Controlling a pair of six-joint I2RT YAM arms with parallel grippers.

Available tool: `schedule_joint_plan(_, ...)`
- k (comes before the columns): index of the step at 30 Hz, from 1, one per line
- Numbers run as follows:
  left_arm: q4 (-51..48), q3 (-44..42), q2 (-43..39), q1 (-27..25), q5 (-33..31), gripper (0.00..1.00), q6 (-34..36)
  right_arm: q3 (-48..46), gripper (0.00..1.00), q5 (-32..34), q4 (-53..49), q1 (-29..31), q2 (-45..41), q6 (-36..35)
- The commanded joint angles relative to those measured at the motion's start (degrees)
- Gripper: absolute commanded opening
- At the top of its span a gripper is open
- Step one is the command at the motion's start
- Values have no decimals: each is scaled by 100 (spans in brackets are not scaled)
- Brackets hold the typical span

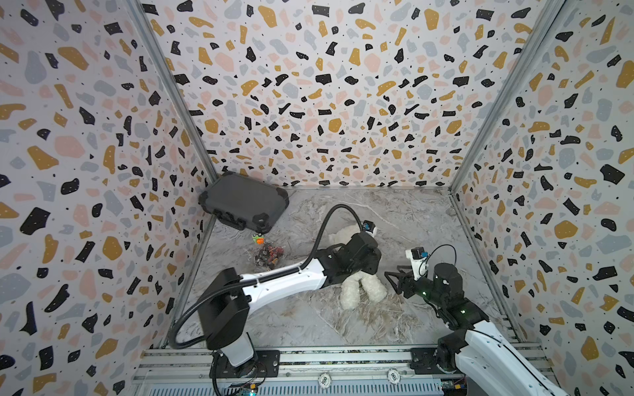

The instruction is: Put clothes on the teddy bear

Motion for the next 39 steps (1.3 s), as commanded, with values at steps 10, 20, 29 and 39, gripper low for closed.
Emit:
schedule_joint_plan(10, 1216, -1817, -931, 690, 122, 51, -609, 1067, 57, 238, 1254, 858, 2079, -693)
schedule_joint_plan(20, 1497, -2107, -874, 842, 193, 50, -681, 1259, 39, 314, 1737, 1048, 2959, -695)
schedule_joint_plan(29, 1574, -2229, -905, 905, 255, 50, -686, 941, 19, 402, 1731, 1160, 2894, -567)
schedule_joint_plan(39, 1755, -2310, -805, 917, 394, 50, -708, 450, 15, 275, 1843, 1172, 2771, -194)
